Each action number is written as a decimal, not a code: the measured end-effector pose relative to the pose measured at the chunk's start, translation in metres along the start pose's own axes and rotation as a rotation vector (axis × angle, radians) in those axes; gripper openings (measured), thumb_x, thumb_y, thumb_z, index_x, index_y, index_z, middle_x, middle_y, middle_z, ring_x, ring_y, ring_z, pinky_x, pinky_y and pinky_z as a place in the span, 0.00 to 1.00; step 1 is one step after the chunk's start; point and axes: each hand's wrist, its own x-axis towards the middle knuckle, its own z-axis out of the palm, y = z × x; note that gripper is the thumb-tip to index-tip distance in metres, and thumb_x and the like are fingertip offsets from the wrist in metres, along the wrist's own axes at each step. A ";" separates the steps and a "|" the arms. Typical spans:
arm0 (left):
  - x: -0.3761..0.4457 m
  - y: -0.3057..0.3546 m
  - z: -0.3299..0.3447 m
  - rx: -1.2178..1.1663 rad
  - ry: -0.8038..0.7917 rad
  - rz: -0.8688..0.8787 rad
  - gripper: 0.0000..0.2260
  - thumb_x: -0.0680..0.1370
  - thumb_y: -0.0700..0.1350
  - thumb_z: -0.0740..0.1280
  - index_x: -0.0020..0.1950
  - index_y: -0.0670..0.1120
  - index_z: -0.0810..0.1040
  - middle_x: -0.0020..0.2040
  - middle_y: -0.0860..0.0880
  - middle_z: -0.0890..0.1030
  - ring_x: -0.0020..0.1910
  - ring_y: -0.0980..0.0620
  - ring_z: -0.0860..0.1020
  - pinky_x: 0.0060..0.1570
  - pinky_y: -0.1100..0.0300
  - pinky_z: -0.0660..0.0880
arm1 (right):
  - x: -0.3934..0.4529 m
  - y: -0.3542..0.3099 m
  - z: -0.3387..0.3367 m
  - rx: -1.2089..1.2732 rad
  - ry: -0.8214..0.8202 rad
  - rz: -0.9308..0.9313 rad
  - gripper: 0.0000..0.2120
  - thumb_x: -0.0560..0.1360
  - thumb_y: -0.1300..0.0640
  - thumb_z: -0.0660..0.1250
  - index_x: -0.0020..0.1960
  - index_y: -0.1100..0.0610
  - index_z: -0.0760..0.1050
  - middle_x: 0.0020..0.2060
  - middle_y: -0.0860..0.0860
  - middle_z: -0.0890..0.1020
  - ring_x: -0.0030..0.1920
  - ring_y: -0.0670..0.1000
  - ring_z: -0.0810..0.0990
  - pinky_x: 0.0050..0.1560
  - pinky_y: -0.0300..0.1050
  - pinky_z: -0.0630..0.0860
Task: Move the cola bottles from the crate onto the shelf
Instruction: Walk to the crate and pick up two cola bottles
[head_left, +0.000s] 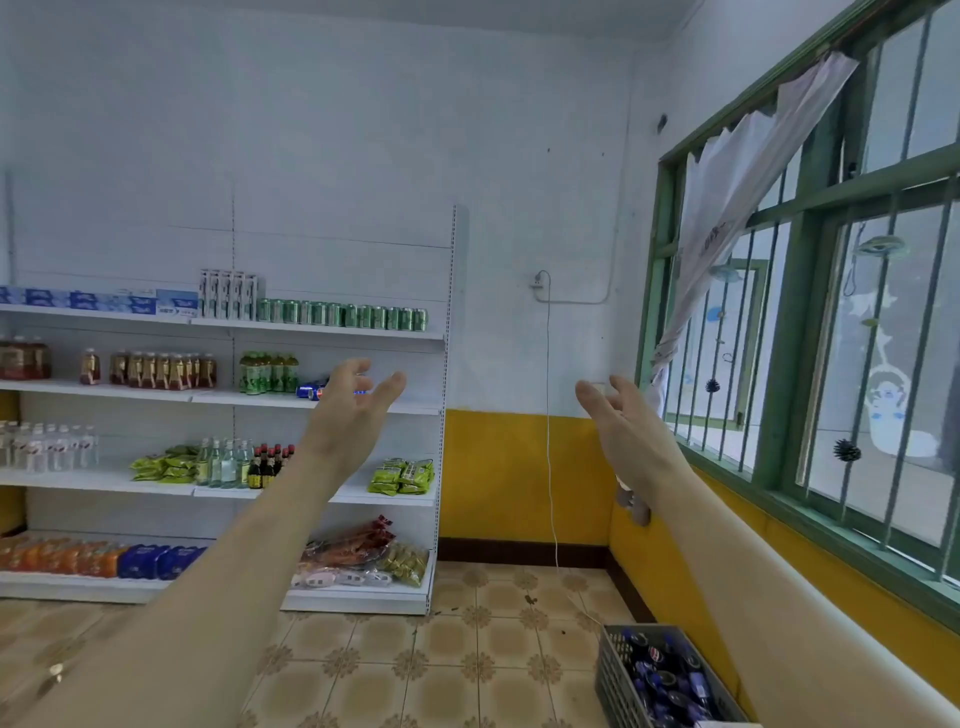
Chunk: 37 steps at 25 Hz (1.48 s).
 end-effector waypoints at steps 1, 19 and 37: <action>0.010 -0.008 0.004 -0.010 -0.008 0.004 0.27 0.80 0.59 0.63 0.75 0.48 0.63 0.70 0.47 0.72 0.64 0.51 0.70 0.58 0.55 0.65 | 0.011 0.004 0.010 0.002 -0.003 -0.011 0.37 0.80 0.34 0.56 0.82 0.51 0.53 0.78 0.53 0.66 0.76 0.58 0.66 0.72 0.58 0.65; 0.220 -0.141 0.089 -0.010 -0.083 -0.032 0.29 0.80 0.60 0.62 0.77 0.48 0.62 0.71 0.48 0.71 0.62 0.54 0.69 0.60 0.53 0.65 | 0.234 0.093 0.138 -0.016 -0.026 0.051 0.38 0.79 0.32 0.57 0.82 0.49 0.52 0.76 0.51 0.69 0.74 0.56 0.69 0.69 0.53 0.67; 0.403 -0.240 0.335 0.057 -0.036 -0.090 0.28 0.80 0.59 0.64 0.76 0.49 0.63 0.70 0.49 0.72 0.62 0.56 0.69 0.59 0.56 0.63 | 0.498 0.299 0.129 0.033 -0.077 0.084 0.38 0.79 0.31 0.56 0.82 0.48 0.52 0.76 0.52 0.68 0.73 0.57 0.70 0.68 0.54 0.69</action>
